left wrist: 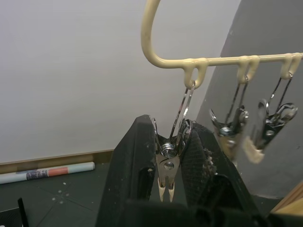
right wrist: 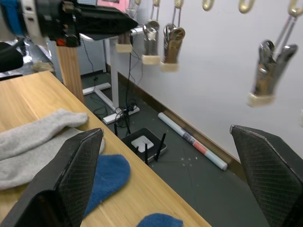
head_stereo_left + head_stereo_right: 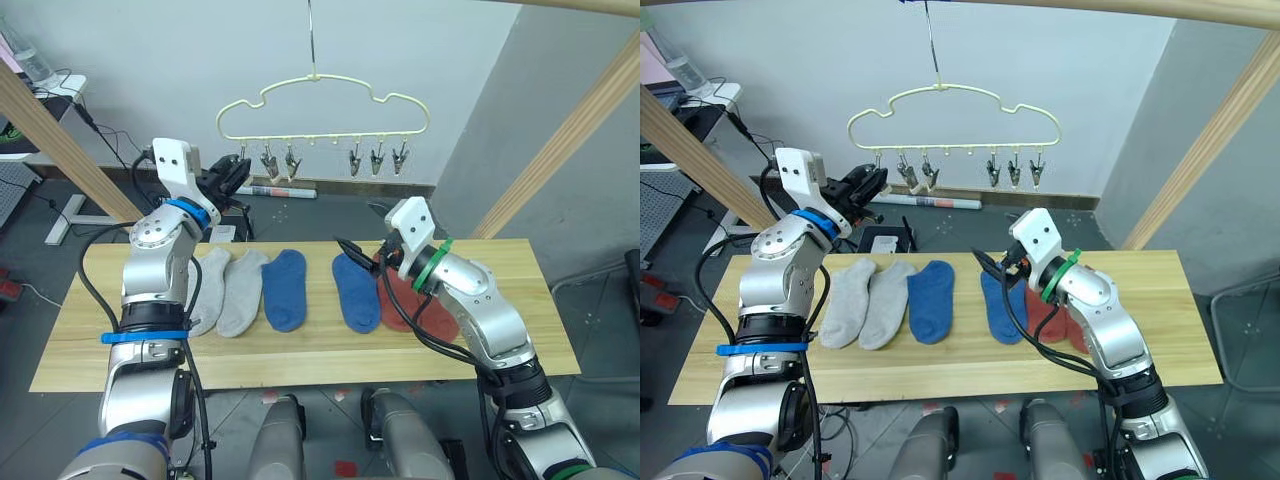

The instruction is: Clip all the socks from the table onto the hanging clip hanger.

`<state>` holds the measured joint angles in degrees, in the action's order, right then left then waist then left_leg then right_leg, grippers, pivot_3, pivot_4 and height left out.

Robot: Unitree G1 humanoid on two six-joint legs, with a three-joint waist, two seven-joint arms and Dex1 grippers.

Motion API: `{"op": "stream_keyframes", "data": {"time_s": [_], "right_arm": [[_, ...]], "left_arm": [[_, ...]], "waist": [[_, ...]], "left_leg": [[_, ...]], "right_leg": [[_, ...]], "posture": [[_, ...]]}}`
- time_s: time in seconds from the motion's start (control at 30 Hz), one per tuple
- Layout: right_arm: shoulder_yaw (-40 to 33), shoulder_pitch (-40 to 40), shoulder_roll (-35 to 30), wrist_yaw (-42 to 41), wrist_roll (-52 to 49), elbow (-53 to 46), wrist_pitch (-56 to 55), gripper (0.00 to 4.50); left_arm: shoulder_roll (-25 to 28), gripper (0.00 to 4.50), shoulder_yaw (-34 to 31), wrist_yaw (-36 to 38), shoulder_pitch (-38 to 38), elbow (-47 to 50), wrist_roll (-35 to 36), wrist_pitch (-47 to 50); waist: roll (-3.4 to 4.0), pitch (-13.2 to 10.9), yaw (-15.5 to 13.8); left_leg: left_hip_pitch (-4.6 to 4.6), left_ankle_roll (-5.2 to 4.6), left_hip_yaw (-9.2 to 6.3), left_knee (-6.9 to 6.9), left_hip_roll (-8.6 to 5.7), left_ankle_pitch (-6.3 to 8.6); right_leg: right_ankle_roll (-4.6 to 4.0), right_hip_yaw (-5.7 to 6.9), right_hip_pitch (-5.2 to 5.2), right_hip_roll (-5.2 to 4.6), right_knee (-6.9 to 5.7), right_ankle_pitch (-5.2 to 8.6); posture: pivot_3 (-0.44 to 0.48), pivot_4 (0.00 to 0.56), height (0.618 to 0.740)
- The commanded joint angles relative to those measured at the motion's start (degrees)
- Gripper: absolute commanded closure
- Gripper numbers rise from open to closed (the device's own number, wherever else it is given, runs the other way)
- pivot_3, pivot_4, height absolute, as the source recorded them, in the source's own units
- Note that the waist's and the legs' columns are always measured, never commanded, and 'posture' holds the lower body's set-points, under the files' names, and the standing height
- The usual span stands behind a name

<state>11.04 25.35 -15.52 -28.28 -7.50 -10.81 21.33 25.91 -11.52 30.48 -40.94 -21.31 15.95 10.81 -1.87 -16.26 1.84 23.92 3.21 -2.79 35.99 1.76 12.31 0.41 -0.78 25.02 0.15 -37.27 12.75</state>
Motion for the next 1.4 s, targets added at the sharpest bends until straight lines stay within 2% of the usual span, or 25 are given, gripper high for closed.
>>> {"op": "stream_keyframes", "data": {"time_s": [0.03, 0.23, 0.4, 0.57, 0.73, 0.87, 0.97, 1.13, 1.23, 1.4], "right_arm": [[-3.3, -2.1, -1.9, 1.4, 0.7, 0.5, 1.1, 0.00], [-5.3, -3.8, -3.1, 2.8, 1.5, 3.8, 0.3, 0.00], [-5.6, -3.9, -2.6, 3.8, 2.1, 4.2, 0.2, 0.00], [-5.1, -4.4, -1.8, 4.6, 2.7, 3.8, 0.0, 0.00], [-5.1, -3.6, -1.2, 4.2, 1.9, 1.7, -1.6, 0.00], [-3.9, -2.0, -0.5, 0.7, -1.7, -5.3, 0.1, 0.00], [-3.4, -3.7, -3.6, 1.0, 1.5, -4.3, 2.6, 0.00], [-6.7, -6.5, -7.3, 3.5, 3.2, 1.1, 6.4, 0.00], [-7.9, -5.6, -9.1, 3.9, 4.3, 5.8, 7.0, 0.00], [-8.3, -2.7, -10.6, 3.7, 5.0, 17.6, 7.9, 0.00]], "left_arm": [[1.3, 3.82, 0.1, 0.6, 0.2, 4.0, 0.9, 3.6], [3.4, 3.82, 0.5, 1.9, 0.4, 8.3, 1.7, 10.7], [3.1, 3.82, -0.1, 2.0, -0.1, 10.0, 2.9, 13.6], [1.1, 3.82, -1.2, 1.0, -0.7, 8.4, 3.5, 11.7], [0.3, 3.82, 1.0, 1.3, -0.2, 4.5, -0.2, 3.8], [-1.7, 3.82, 0.9, 0.6, -1.1, 1.8, 0.0, 1.8], [-1.6, 3.82, 0.4, 0.9, -1.3, 1.9, 0.7, 2.3], [-0.9, 3.82, -2.7, 3.0, -1.5, 6.7, 9.8, 17.6], [3.5, 3.82, -4.6, 7.1, -2.3, 8.6, 18.5, 34.8], [9.7, 3.82, -5.9, 9.8, -6.1, 5.0, 26.2, 54.9]], "waist": [[-0.01, 0.0, -0.1], [0.00, 0.0, 0.0], [0.00, -0.1, 0.1], [-0.01, -0.1, 0.0], [-0.01, -0.1, 0.0], [-0.01, -0.1, 0.1], [-0.02, 0.0, 0.1], [-0.03, -0.1, 0.0], [-0.04, -0.1, 0.6], [-0.06, -0.1, 1.6]], "left_leg": [[0.02, 0.00, 0.00, 0.00, 0.00, 0.00], [0.01, 0.00, 0.04, 0.00, -0.02, 0.00], [0.02, 0.00, 0.05, -0.01, 0.02, 0.00], [0.03, 0.00, 0.07, 0.03, 0.00, 0.00], [0.04, 0.00, 0.09, 0.04, -0.01, 0.00], [0.04, 0.00, 0.08, 0.05, -0.01, 0.00], [0.04, 0.00, 0.07, 0.06, -0.01, 0.00], [0.07, 0.00, 0.09, 0.09, -0.08, 0.00], [0.06, 0.00, 0.13, 0.11, -0.08, 0.00], [-0.08, -0.01, 0.10, 0.13, -0.05, -0.01]], "right_leg": [[0.00, 0.00, 0.00, 0.00, 0.01, 0.00], [0.01, -0.04, 0.02, -0.01, 0.01, 0.00], [0.01, -0.06, 0.08, 0.04, -0.05, 0.00], [0.01, -0.07, 0.07, 0.02, -0.05, -0.01], [0.02, -0.08, 0.08, 0.01, -0.04, -0.01], [0.02, -0.08, 0.08, 0.01, -0.06, -0.01], [0.03, -0.07, 0.07, 0.02, -0.06, -0.02], [0.04, -0.07, 0.05, -0.08, -0.05, -0.02], [0.06, -0.11, 0.08, -0.08, -0.11, -0.02], [0.11, -0.13, 0.16, 0.03, -0.49, 0.01]], "posture": [[-0.020, 0.303, 0.740], [-0.025, 0.304, 0.740], [-0.028, 0.302, 0.740], [-0.041, 0.294, 0.740], [-0.054, 0.288, 0.740], [-0.063, 0.284, 0.740], [-0.069, 0.284, 0.740], [-0.065, 0.287, 0.740], [-0.056, 0.292, 0.740], [-0.054, 0.296, 0.740]]}}
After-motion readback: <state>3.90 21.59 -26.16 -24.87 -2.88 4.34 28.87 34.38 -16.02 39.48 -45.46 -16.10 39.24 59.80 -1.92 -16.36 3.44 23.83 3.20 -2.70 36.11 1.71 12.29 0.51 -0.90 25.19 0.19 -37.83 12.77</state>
